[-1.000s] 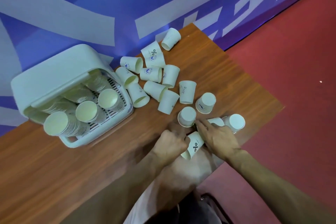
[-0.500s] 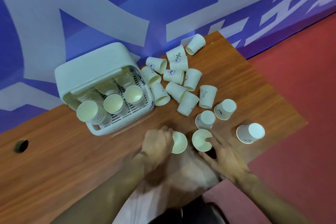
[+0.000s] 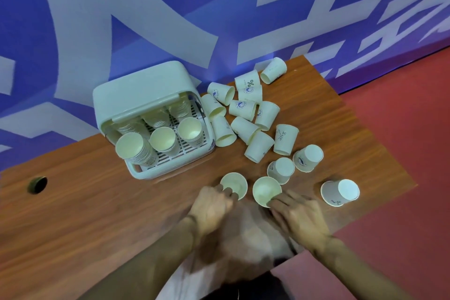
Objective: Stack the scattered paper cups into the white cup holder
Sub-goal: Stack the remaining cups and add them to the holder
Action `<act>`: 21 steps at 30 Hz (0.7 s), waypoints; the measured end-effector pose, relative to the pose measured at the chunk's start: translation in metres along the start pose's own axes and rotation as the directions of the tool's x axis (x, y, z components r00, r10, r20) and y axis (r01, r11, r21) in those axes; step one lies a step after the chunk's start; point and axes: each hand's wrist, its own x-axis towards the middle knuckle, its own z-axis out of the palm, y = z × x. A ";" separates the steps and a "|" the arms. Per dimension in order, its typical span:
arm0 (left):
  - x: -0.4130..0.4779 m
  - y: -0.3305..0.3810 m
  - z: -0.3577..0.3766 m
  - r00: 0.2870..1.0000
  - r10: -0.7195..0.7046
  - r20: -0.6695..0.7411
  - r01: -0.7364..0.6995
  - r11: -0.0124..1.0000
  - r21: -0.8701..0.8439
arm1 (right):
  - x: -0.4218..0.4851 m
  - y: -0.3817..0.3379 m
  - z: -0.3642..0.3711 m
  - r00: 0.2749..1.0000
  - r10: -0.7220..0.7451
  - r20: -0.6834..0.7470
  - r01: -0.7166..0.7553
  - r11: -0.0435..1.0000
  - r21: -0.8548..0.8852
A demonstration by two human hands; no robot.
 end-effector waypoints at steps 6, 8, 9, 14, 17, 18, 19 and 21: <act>-0.016 -0.028 -0.033 0.996 -0.056 -0.072 0.054 0.998 -0.017 | 0.057 -0.014 -0.021 0.995 -0.035 -0.091 0.039 0.999 0.036; -0.027 -0.043 -0.049 0.992 -0.089 -0.089 0.088 0.996 -0.011 | 0.084 -0.019 -0.027 0.989 -0.077 -0.126 0.084 0.995 0.045; -0.033 -0.051 -0.057 0.987 -0.120 -0.103 0.120 0.993 -0.010 | 0.098 -0.023 -0.029 0.985 -0.094 -0.142 0.101 0.994 0.044; -0.068 -0.091 -0.078 0.922 -0.327 -0.205 0.325 0.945 -0.044 | 0.162 -0.046 -0.040 0.961 -0.160 -0.224 0.177 0.982 0.058; -0.083 -0.111 -0.085 0.872 -0.438 -0.217 0.426 0.899 -0.104 | 0.191 -0.059 -0.047 0.962 -0.164 -0.217 0.188 0.978 0.094; -0.086 -0.117 -0.086 0.857 -0.468 -0.218 0.453 0.884 -0.117 | 0.200 -0.064 -0.047 0.964 -0.160 -0.212 0.186 0.977 0.108; -0.087 -0.123 -0.087 0.842 -0.494 -0.216 0.477 0.870 -0.126 | 0.207 -0.067 -0.048 0.965 -0.158 -0.211 0.185 0.976 0.118; -0.085 -0.133 -0.086 0.821 -0.532 -0.206 0.515 0.847 -0.131 | 0.221 -0.071 -0.045 0.959 -0.171 -0.225 0.202 0.972 0.123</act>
